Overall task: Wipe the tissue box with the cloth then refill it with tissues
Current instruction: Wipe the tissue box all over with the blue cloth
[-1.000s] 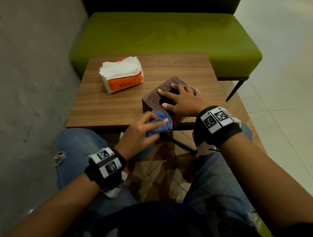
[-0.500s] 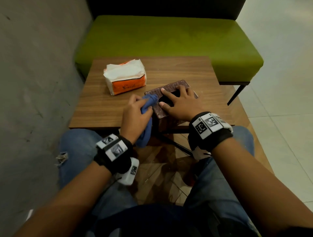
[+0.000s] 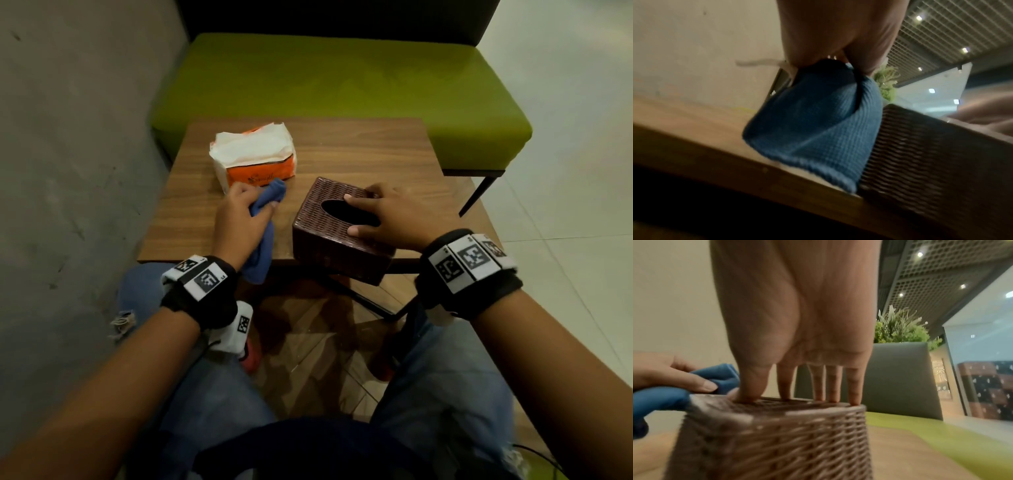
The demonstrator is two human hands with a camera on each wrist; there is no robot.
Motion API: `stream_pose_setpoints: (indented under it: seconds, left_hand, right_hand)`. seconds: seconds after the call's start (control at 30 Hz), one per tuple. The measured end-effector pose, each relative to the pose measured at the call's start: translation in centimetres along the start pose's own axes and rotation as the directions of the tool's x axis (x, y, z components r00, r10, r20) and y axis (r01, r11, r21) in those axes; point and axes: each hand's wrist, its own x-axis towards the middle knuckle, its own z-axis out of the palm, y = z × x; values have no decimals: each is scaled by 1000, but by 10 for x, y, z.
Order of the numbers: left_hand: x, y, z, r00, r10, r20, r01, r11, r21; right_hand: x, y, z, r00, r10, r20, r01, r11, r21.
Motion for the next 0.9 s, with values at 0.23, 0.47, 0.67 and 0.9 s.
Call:
stream_pose_setpoints:
  seconds: [0.23, 0.47, 0.67, 0.9]
  left_hand:
    - [-33, 20, 25, 989, -57, -138, 39, 991, -131]
    - [-47, 25, 24, 985, 170, -8, -170, 980, -107]
    - [-65, 37, 27, 953, 262, 152, -247, 963, -107]
    - [-33, 26, 14, 996, 89, 1, -89, 993, -78]
  right_hand:
    - [12, -21, 10, 991, 96, -91, -110, 982, -156]
    - [14, -16, -1, 997, 81, -13, -82, 984, -156]
    - [12, -18, -3, 996, 88, -24, -91, 981, -171]
    - [11, -22, -3, 994, 101, -36, -106, 980, -166]
